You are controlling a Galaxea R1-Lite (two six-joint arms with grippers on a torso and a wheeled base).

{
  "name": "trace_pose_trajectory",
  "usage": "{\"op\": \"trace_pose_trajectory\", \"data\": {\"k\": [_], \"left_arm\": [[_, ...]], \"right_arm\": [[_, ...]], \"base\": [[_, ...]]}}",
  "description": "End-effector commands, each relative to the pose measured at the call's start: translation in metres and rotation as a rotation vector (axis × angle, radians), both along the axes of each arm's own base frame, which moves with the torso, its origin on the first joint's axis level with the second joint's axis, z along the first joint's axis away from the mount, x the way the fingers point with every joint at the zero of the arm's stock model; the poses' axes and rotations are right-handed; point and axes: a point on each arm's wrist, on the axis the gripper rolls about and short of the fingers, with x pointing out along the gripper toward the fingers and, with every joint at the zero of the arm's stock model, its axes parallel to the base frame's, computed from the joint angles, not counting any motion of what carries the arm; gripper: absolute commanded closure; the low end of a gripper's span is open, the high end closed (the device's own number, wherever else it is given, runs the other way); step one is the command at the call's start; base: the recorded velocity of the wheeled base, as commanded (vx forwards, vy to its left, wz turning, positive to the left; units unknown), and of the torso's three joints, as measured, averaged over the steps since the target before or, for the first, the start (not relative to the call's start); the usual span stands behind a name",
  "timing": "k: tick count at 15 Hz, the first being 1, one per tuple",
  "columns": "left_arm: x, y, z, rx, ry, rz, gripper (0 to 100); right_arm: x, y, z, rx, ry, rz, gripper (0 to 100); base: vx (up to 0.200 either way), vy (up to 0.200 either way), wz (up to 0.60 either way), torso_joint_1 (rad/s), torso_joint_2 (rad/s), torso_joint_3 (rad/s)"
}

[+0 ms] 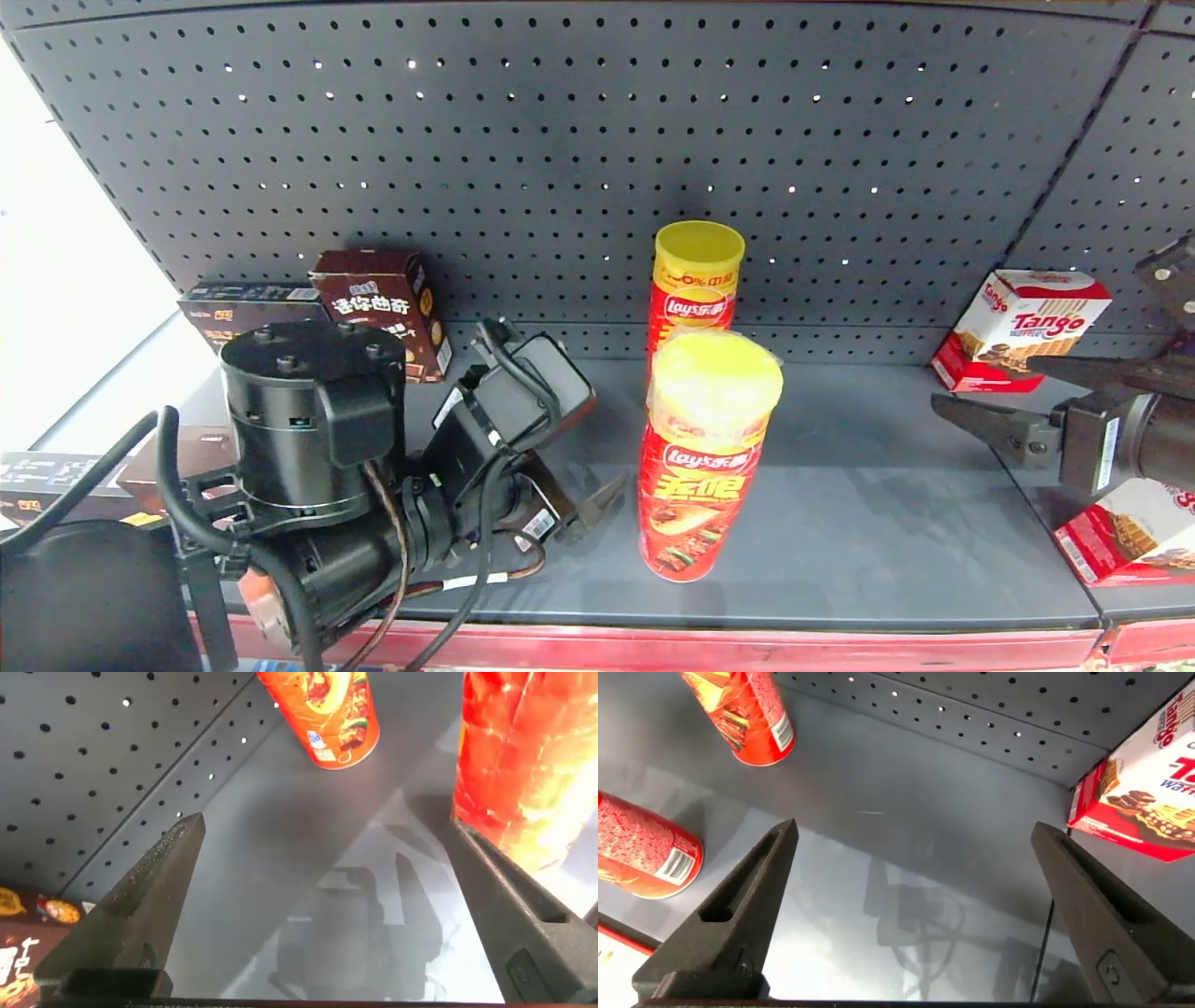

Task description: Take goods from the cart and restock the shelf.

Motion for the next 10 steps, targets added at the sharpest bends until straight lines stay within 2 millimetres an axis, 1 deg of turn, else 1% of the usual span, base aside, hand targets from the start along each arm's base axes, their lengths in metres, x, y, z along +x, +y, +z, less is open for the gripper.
{"op": "trace_pose_trajectory", "data": {"k": [1, 6, 10], "left_arm": [[0.003, -0.004, -0.002, 0.004, 0.004, -0.002, 0], [0.001, -0.012, -0.006, 0.012, 0.013, -0.028, 0], [0.004, -0.015, -0.007, 0.013, 0.014, -0.028, 0]], "right_arm": [[0.000, 0.000, -0.001, 0.000, 0.003, 0.000, 0], [0.000, 0.000, -0.002, -0.003, 0.006, 0.000, 0], [-0.001, 0.000, -0.002, -0.003, 0.005, 0.000, 0]], "base": [[0.000, 0.000, 0.00, 0.000, 0.00, 0.000], [0.000, 0.000, 0.00, 0.000, 0.00, 0.000], [0.000, 0.000, 0.00, 0.000, 0.00, 0.000]]}}
